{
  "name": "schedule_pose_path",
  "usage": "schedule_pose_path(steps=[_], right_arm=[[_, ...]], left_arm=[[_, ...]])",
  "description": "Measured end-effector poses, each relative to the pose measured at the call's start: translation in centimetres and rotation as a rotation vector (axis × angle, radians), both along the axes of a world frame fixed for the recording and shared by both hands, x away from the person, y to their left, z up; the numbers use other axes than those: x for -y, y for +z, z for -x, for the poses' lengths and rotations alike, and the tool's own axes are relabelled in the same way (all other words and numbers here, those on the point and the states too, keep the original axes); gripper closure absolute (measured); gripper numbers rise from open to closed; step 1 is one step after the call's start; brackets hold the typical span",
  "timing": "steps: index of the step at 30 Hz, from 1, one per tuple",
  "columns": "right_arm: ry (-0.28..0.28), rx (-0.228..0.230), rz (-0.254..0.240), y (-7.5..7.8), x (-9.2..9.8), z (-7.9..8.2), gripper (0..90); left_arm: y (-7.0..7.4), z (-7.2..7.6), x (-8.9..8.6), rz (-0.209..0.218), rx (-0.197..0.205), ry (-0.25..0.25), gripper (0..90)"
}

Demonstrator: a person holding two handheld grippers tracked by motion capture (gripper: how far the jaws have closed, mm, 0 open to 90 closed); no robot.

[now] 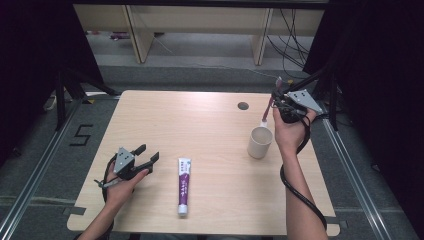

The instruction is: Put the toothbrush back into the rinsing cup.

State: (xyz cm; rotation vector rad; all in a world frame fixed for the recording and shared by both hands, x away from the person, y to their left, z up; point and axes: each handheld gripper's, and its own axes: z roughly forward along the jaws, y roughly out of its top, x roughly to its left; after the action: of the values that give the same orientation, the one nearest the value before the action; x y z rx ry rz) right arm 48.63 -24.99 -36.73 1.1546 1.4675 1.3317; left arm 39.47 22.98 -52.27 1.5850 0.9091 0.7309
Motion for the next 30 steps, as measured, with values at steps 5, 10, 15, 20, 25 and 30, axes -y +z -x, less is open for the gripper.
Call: schedule_pose_path(steps=[5, 10, 15, 20, 25, 30], right_arm=[[-0.009, -0.017, -0.005, -0.4, -0.1, -0.1, 83.9], [-0.008, -0.019, 0.003, -0.6, -0.1, -0.3, 83.9], [-0.008, -0.026, 0.008, -0.8, -0.1, -0.4, 83.9], [-0.004, -0.034, 0.019, -1.1, -0.2, -0.6, 83.8], [-0.001, -0.042, 0.022, -1.4, -0.2, -0.7, 83.8], [-0.007, -0.053, 0.032, -1.8, -0.1, -0.6, 83.8]], left_arm=[[0.0, 0.0, 0.0, 0.003, 0.002, 0.0, 37.0], [0.0, 0.0, 0.0, 0.001, 0.001, 0.001, 37.0], [-0.1, -0.1, 0.0, 0.009, 0.016, -0.01, 36.9], [-0.1, -0.2, 0.0, 0.0, 0.022, -0.012, 37.0], [-0.1, -0.1, 0.0, 0.006, 0.013, -0.008, 36.9], [-0.1, -0.2, 0.0, 0.001, 0.02, -0.011, 37.0]])
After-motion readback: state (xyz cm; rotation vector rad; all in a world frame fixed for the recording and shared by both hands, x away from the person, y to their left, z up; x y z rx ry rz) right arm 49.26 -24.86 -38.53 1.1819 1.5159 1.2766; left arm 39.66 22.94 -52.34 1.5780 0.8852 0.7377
